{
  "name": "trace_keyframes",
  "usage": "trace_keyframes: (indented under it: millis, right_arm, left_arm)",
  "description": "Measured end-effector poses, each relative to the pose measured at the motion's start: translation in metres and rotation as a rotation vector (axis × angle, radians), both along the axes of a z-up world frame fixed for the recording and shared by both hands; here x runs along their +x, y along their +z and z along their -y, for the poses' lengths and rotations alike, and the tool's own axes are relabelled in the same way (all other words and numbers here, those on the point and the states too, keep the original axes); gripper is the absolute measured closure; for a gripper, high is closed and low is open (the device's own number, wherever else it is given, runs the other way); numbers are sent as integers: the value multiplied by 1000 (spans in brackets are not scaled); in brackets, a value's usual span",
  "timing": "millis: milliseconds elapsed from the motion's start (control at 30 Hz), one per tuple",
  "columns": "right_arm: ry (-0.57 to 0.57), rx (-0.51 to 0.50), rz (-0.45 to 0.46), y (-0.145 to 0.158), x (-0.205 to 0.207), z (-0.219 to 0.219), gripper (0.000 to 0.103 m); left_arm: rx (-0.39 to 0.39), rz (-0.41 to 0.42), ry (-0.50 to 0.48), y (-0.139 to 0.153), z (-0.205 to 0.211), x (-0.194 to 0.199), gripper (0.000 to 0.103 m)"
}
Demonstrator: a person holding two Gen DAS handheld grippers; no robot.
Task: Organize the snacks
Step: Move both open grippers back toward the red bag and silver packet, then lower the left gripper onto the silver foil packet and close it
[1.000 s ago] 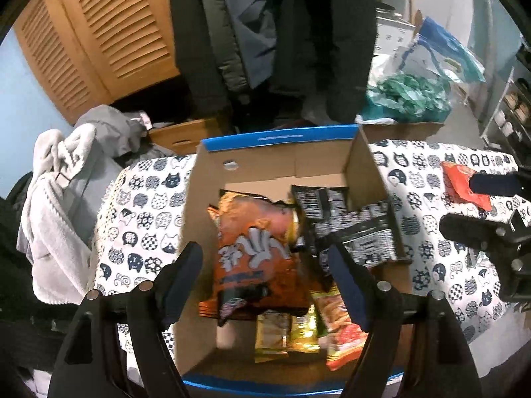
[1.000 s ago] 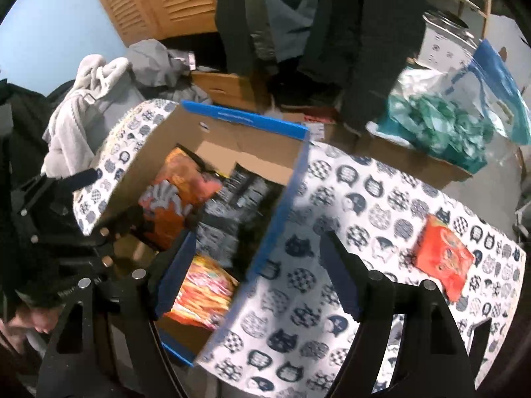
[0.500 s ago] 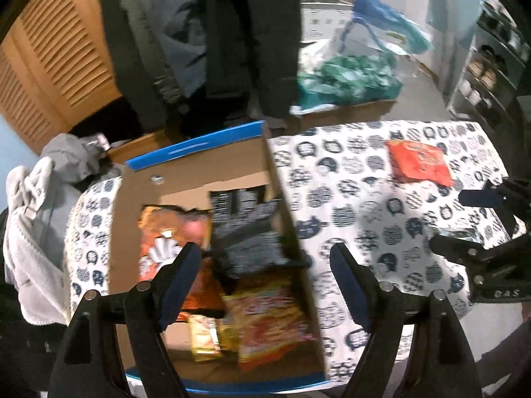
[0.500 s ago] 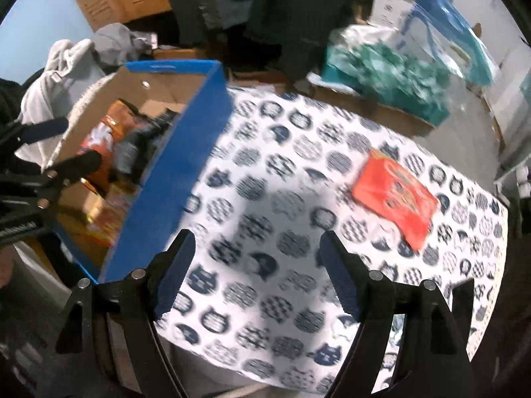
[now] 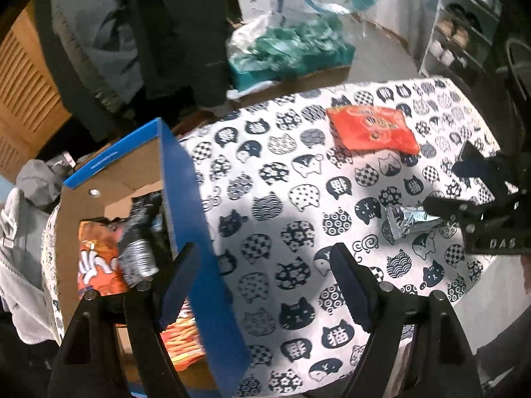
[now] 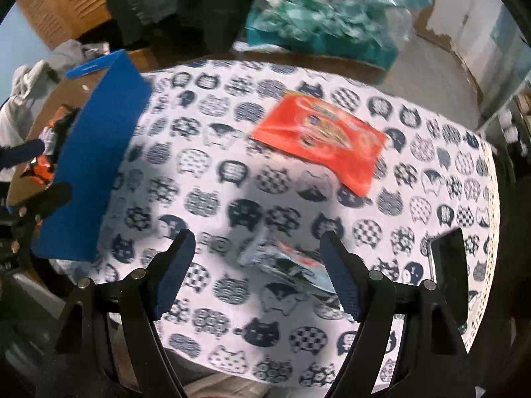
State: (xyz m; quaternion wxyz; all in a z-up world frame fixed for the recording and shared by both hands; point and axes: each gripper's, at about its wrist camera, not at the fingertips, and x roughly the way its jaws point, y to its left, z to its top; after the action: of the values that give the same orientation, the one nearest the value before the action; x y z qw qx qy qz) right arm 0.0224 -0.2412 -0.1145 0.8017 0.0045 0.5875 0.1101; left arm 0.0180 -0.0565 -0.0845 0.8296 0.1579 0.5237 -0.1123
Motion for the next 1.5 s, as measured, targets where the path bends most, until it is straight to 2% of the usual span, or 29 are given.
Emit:
trace_keyframes:
  millis: [567,933,1200,1500]
  right_arm:
    - [-127,-41,-88,-50,1,76,25]
    - [-177,-79,-155,-83,-1,109,25]
    - [-161,-9,-194,-90,-19,107,25]
    - [-108,75,-222,-93,-37,62,25]
  left_arm:
    - [15,-151,-27,-74,65,9,22]
    - [33,-189,-78,-86,89,4,22]
    - [52,-199,-81,-89,95,0,22]
    - [36,-219,-26,-88,75,2,22]
